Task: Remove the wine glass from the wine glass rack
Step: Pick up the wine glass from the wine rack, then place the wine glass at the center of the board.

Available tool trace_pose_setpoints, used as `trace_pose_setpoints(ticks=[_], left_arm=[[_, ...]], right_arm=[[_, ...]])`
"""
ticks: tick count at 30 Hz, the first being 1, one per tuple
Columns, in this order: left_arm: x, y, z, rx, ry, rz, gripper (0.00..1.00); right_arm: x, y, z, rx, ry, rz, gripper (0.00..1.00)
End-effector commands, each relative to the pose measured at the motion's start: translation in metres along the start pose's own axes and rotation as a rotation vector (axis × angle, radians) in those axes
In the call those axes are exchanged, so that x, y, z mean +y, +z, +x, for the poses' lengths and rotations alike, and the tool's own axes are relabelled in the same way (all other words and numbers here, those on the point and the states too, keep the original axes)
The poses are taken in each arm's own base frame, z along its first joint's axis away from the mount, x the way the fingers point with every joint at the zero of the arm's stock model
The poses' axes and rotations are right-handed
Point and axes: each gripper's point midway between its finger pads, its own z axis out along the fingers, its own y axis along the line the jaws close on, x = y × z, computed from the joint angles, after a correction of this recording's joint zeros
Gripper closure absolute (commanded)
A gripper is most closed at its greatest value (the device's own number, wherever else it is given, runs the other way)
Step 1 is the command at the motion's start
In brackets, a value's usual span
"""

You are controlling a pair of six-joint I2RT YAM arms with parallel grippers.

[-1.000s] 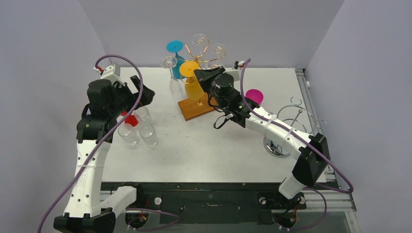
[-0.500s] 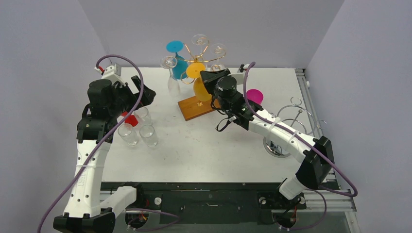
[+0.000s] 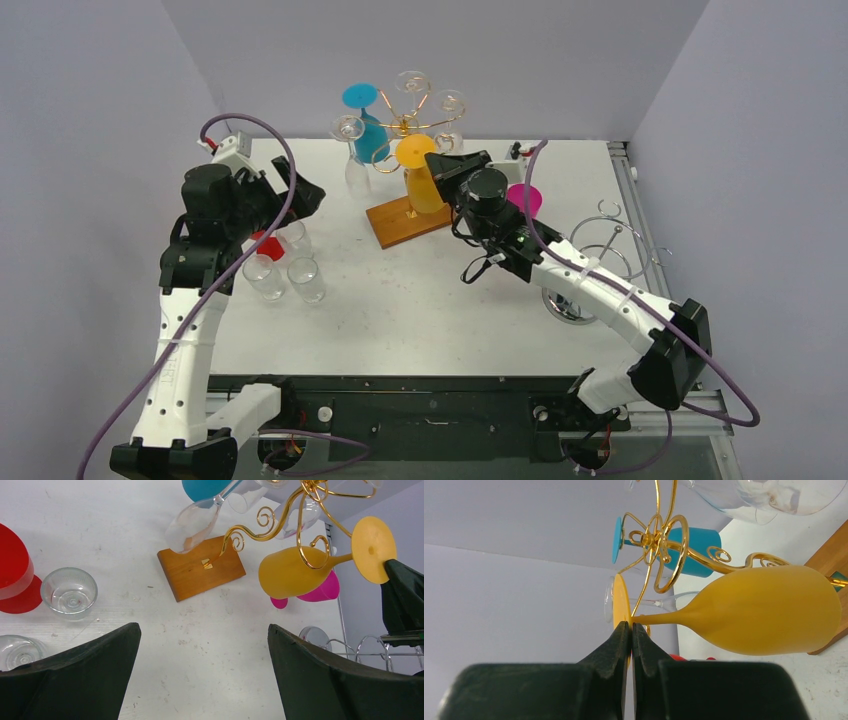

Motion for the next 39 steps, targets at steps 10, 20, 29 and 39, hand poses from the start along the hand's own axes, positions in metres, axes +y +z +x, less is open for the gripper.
trace_pose_setpoints(ticks=[10,20,29,39], left_arm=[[-0.04,-0.007,0.004,-0.023,-0.045,0.237,0.04],[-0.094,-0.036,0.026,0.001,-0.104,0.63,0.04],[-0.131,-0.07,0.021,-0.066,-0.109,0.917,0.04],[-0.142,-0.075,0.012,-0.103,-0.122,1.007,0.0]], right_arm=[[0.031,-0.054,-0.009,0.111,0.089,-0.134,1.0],[0.055,-0.111,-0.014,0.254,0.174,-0.254,1.0],[0.111,-0.145,-0.015,0.4,0.309,-0.415,1.0],[0.147,-0.168,-0.032,0.421,0.378,-0.505,1.0]])
